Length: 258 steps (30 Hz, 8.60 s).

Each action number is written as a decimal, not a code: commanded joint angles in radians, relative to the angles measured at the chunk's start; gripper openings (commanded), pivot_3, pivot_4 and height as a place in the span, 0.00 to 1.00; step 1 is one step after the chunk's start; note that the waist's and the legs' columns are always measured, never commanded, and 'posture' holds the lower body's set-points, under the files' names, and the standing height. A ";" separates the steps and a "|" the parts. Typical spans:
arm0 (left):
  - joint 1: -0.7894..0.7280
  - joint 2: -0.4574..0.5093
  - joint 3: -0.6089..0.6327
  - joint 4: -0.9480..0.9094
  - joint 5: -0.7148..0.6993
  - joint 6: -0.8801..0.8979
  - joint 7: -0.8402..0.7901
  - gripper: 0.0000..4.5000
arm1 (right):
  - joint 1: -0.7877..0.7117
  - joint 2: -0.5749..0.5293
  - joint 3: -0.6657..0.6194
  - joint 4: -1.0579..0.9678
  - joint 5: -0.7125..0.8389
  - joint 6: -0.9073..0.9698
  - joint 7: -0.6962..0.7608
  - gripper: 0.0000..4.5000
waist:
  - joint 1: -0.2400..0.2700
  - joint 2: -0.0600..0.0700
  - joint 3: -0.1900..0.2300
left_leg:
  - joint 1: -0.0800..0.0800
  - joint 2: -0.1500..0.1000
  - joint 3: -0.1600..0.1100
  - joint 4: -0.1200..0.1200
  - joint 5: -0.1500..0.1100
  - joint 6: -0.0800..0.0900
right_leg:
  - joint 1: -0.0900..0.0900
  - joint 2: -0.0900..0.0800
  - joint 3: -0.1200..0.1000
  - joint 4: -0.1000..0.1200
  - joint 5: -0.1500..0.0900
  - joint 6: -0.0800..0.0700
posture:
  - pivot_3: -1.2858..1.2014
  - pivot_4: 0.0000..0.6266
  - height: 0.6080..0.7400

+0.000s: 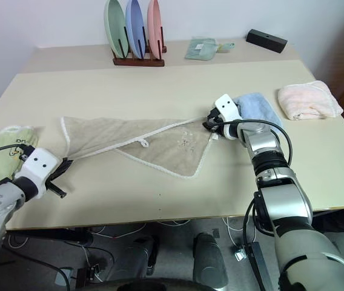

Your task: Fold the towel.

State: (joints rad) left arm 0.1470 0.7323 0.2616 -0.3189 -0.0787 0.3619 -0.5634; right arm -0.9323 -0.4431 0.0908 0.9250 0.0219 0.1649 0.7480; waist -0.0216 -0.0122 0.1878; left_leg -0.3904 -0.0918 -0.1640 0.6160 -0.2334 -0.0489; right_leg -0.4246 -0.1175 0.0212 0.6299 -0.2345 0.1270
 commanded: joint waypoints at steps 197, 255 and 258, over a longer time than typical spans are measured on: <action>-0.308 -0.278 -0.362 -0.059 -0.237 -0.038 -0.121 1.00 | 0.501 0.185 -0.823 -1.390 0.404 1.427 -0.576 0.06 | 0.010 0.004 0.001 | -0.002 0.015 0.028 0.013 -0.008 0.005 | -0.001 0.005 0.003 -0.009 0.011 0.000 | 0.52 0.24 1.00; -0.232 -0.202 -0.173 -0.025 -0.245 -0.035 -0.089 1.00 | 0.279 0.138 0.345 -1.077 0.144 0.622 -0.225 0.21 | 0.009 0.003 0.002 | -0.002 0.016 0.026 0.012 -0.008 0.005 | -0.002 0.008 0.002 -0.011 0.012 -0.002 | 0.52 0.24 1.00; -0.226 -0.199 -0.168 -0.026 -0.245 -0.037 -0.086 1.00 | 0.290 0.119 0.333 -1.109 0.136 0.604 -0.202 0.52 | 0.007 0.003 0.002 | -0.002 0.016 0.026 0.012 -0.008 0.005 | -0.002 0.009 0.002 -0.011 0.012 -0.002 | 0.52 0.24 1.00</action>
State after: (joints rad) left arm -0.0832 0.5249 0.0656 -0.3089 -0.3152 0.3369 -0.6512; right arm -0.6427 -0.3111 0.4474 -0.1254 0.1601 0.7976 0.5280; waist -0.0150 -0.0090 0.1893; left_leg -0.3925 -0.0757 -0.1383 0.6280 -0.2410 -0.0444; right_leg -0.4267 -0.1087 0.0233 0.6192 -0.2223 0.1250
